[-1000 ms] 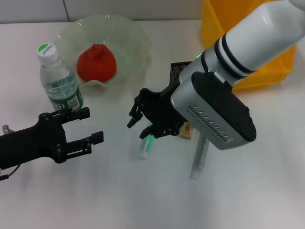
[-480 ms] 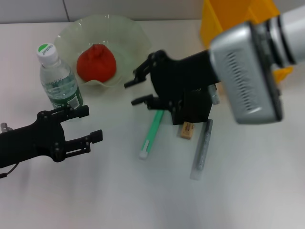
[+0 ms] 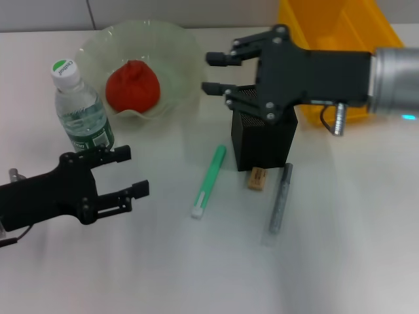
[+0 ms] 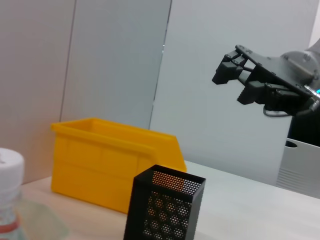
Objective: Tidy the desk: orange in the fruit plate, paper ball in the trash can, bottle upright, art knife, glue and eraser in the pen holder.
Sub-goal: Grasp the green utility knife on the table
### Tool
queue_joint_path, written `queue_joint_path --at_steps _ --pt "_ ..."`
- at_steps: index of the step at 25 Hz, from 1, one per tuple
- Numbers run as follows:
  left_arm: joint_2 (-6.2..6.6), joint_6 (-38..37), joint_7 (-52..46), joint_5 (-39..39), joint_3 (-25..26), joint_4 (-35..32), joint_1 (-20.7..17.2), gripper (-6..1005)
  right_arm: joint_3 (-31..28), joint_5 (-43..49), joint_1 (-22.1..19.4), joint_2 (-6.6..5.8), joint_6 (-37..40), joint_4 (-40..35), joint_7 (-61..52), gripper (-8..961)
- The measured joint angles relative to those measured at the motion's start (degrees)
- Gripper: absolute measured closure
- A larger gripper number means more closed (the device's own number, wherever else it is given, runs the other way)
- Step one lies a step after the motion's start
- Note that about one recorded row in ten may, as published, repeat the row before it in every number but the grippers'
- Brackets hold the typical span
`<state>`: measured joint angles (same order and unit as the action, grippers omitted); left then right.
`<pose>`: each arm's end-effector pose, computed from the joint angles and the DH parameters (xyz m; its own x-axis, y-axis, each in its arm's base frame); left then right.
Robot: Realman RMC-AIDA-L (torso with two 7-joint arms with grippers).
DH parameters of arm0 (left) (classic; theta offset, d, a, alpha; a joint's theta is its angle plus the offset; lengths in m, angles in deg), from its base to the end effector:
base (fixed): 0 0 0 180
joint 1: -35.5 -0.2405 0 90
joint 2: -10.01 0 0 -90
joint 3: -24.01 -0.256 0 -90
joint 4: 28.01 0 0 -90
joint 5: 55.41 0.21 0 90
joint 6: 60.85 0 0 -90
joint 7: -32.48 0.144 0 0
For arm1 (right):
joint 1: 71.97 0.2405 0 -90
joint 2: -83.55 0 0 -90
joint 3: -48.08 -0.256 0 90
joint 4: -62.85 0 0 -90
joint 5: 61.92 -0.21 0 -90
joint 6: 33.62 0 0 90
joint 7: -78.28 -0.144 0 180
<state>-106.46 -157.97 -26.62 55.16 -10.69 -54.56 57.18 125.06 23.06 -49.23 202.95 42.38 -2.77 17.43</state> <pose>-0.3078 0.2658 0.0018 0.7502 0.2287 0.6204 0.4189 -0.8904 -0.1782 0.1418 0.3344 -0.0027 0.8042 0.3980 -0.4414 0.1917 -0.8767 -0.4411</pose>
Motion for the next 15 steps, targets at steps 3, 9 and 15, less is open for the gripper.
queue_joint_path --at_steps 3,9,15 --pt "-0.48 -0.07 0.11 0.23 -0.24 0.02 0.11 236 -1.67 -5.83 -1.42 -0.04 3.15 7.27 0.08 647" --pt "-1.17 -0.54 0.25 0.3 -0.43 -0.03 0.38 239 -10.86 -8.84 -2.96 -0.29 14.47 25.07 0.16 647" --pt "-1.61 -1.35 0.19 0.39 -0.52 0.41 1.05 241 -11.95 -7.81 -4.38 -1.6 17.26 32.12 2.03 489"
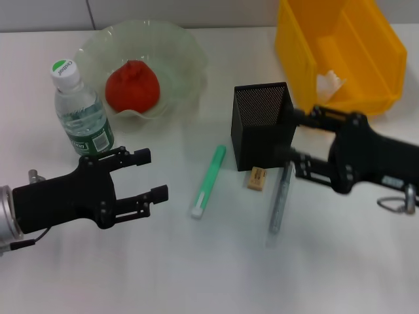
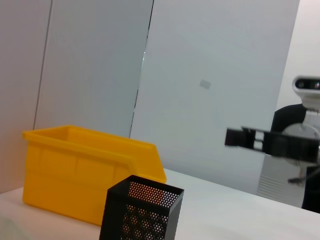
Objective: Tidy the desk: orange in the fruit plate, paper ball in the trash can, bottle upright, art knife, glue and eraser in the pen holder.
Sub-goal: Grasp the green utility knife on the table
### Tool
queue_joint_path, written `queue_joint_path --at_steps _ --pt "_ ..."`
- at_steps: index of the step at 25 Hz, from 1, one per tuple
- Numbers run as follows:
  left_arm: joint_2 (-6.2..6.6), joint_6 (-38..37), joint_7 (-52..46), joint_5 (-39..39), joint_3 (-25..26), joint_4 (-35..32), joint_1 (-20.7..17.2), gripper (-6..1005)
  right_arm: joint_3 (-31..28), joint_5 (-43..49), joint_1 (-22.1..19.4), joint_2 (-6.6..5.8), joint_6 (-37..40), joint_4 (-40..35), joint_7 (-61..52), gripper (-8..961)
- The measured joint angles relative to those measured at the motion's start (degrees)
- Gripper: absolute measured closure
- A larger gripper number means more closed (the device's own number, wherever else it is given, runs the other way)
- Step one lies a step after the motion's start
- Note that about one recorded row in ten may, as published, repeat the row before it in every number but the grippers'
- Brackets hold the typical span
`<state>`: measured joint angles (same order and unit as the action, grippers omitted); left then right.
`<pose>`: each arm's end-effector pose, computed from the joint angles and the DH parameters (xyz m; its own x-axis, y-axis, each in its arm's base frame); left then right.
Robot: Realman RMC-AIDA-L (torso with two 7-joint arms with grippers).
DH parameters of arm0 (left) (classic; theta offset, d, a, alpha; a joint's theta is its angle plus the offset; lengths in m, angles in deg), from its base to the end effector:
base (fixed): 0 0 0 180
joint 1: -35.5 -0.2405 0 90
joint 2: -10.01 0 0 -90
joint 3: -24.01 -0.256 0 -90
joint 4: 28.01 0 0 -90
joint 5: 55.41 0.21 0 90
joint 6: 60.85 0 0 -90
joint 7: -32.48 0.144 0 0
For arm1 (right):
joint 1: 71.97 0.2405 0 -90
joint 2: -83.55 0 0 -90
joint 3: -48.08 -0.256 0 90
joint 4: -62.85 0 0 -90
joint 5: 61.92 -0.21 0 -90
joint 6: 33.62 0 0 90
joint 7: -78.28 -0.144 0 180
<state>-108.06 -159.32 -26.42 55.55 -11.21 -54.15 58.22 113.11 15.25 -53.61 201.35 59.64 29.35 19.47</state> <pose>-0.2942 0.2644 -0.0110 0.7347 0.2241 0.6403 0.3918 -0.9107 -0.1308 0.2529 0.2781 -0.0100 0.6686 -0.0674 -0.7406 -0.3061 -0.9326 -0.1914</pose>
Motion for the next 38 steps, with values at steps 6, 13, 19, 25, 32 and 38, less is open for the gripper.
queue_joint_path --at_steps 6,13,19,25,32,38 --pt "-0.2 -1.39 -2.94 -0.41 0.02 -0.2 1.84 244 -0.26 3.74 -1.11 -0.71 -0.59 2.15 0.23 304" --pt "-0.48 -1.23 -4.54 0.1 -2.05 0.01 5.93 261 -0.31 9.95 -1.45 -0.32 -7.07 2.26 0.97 164" --pt "-0.48 -0.2 -9.23 0.22 -7.9 -1.53 8.5 264 -0.34 11.54 -1.31 -0.27 -8.24 2.65 1.89 164" --pt "-0.41 2.48 -20.05 0.3 -17.1 -10.94 10.5 264 -0.35 11.76 -1.18 -0.16 -9.69 2.77 2.7 164" --pt "-0.43 2.97 -35.92 3.37 -24.52 -22.53 14.14 264 -0.34 11.78 -1.07 0.37 -9.85 2.43 5.28 164" --pt "-0.56 2.23 -58.72 13.66 -32.05 -34.65 19.64 264 -1.05 11.66 -1.07 0.37 -9.85 2.42 6.96 164"
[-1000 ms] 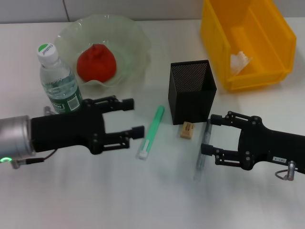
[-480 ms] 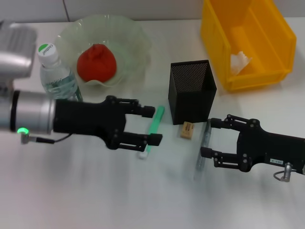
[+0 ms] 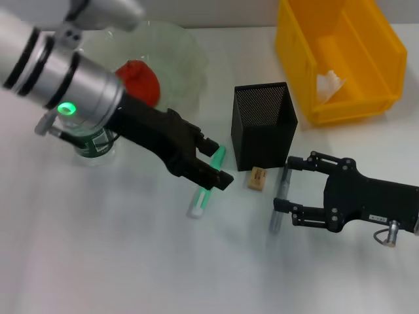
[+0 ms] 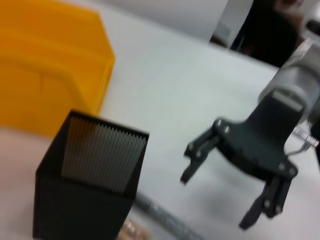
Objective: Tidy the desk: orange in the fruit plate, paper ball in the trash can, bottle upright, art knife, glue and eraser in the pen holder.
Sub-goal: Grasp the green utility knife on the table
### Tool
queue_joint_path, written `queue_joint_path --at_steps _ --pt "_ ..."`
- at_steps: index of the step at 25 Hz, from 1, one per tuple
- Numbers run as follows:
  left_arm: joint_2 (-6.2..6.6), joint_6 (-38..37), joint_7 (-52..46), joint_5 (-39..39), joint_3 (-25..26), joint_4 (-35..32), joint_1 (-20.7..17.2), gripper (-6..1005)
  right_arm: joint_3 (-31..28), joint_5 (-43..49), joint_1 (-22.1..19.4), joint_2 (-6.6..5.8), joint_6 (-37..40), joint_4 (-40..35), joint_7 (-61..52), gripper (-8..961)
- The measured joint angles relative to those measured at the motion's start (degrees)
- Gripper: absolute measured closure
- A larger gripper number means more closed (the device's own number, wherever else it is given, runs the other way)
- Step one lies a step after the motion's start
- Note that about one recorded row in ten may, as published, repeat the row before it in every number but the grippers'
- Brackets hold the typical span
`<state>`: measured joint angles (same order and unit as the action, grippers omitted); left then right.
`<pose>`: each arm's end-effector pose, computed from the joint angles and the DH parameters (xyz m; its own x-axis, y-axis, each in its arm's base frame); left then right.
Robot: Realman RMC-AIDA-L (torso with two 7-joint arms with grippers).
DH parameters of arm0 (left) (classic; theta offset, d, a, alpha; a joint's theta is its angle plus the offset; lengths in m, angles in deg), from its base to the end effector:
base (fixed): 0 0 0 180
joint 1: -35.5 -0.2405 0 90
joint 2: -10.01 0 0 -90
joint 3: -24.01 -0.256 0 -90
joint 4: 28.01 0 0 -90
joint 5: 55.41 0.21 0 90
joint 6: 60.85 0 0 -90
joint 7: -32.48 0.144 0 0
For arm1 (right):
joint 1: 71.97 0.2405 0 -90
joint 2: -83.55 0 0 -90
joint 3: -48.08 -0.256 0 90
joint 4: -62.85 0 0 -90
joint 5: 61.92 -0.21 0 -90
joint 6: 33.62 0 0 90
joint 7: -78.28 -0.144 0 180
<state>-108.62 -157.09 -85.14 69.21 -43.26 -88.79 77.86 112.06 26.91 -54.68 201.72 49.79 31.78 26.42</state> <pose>-0.1415 0.3528 -0.0129 0.9311 0.3648 -0.0036 0.3645 -0.9298 0.0509 0.2927 0.2692 -0.0384 0.8387 -0.1012 -0.5351 -0.2864 -0.9177 -0.2754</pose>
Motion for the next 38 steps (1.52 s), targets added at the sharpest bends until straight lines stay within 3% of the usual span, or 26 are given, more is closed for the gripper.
queue_joint_path --at_steps 7,16,22,30,38 --pt "-0.39 -3.84 -15.44 9.02 -3.9 -0.86 9.0 264 -0.74 0.09 -0.05 0.06 -0.01 -0.02 0.67 164" --pt "-0.54 -3.66 -29.32 13.05 -8.81 3.0 15.54 264 -2.16 0.1 -0.29 0.06 -0.04 0.49 2.95 163" --pt "-0.55 -0.69 -35.15 13.22 -13.65 5.53 16.92 264 -2.2 0.11 -0.28 0.03 -0.44 0.51 3.49 163" --pt "-0.55 5.2 -39.71 13.69 -15.01 11.78 18.24 263 -2.2 0.11 -0.3 0.09 -0.6 0.37 4.5 163" --pt "-0.55 10.99 -41.2 13.37 -22.11 15.59 18.83 263 -2.19 0.11 -0.1 -0.07 -0.71 0.32 4.66 163"
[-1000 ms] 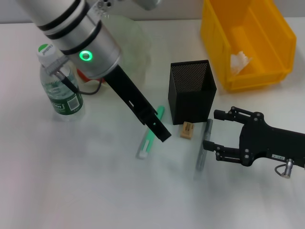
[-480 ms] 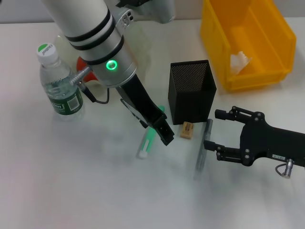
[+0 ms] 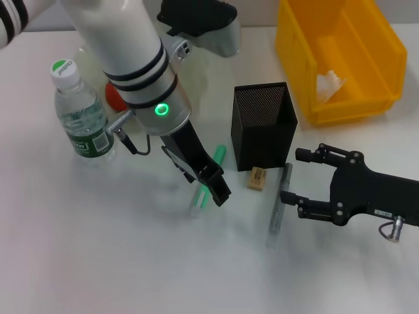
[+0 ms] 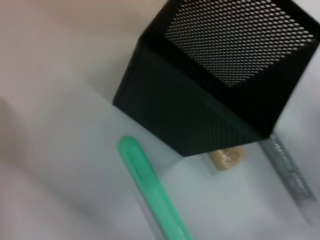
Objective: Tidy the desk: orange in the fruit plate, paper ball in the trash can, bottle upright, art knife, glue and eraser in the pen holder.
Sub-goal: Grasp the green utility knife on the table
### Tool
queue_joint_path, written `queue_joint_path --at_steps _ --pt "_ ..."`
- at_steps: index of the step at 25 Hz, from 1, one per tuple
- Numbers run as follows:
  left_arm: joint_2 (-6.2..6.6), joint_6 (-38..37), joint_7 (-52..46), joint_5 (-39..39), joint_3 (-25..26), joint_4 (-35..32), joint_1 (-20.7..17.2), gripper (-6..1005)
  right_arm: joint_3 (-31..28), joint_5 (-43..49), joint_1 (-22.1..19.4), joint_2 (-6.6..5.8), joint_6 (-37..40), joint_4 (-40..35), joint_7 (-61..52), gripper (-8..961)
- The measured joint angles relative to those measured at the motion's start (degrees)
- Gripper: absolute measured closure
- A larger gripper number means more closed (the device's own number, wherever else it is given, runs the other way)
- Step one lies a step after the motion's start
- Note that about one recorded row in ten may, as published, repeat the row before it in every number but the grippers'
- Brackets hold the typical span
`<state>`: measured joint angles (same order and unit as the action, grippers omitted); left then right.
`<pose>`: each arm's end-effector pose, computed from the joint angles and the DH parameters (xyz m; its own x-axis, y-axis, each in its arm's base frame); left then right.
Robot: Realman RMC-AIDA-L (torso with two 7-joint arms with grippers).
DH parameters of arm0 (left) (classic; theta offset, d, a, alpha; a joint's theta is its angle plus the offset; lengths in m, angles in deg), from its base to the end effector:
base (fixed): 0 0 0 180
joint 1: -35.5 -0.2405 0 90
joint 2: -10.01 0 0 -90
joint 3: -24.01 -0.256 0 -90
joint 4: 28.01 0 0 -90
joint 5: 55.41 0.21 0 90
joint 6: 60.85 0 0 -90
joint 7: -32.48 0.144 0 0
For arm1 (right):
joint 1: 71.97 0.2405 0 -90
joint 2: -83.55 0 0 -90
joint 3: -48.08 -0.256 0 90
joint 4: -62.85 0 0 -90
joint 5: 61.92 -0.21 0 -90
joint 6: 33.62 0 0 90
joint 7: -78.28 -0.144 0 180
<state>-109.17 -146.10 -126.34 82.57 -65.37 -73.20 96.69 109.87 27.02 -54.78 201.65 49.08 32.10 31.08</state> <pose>-0.1100 0.3729 -0.0805 0.6269 0.6705 -0.3968 0.6081 -0.7395 -0.2887 0.2977 0.2725 -0.0332 0.8576 -0.0357 -0.5131 -0.2463 -0.9043 -0.3488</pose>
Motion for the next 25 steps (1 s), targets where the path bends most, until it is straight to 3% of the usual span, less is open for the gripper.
queue_joint_path --at_steps 15,25 --pt "0.0 6.25 -1.99 -2.85 -8.65 1.13 -1.13 263 0.0 0.06 0.15 -0.39 -0.09 -0.18 0.09 164" --pt "0.0 8.18 -2.26 -2.99 -10.59 1.16 -1.69 263 0.01 0.62 0.3 -0.43 -0.09 -0.3 0.09 163"
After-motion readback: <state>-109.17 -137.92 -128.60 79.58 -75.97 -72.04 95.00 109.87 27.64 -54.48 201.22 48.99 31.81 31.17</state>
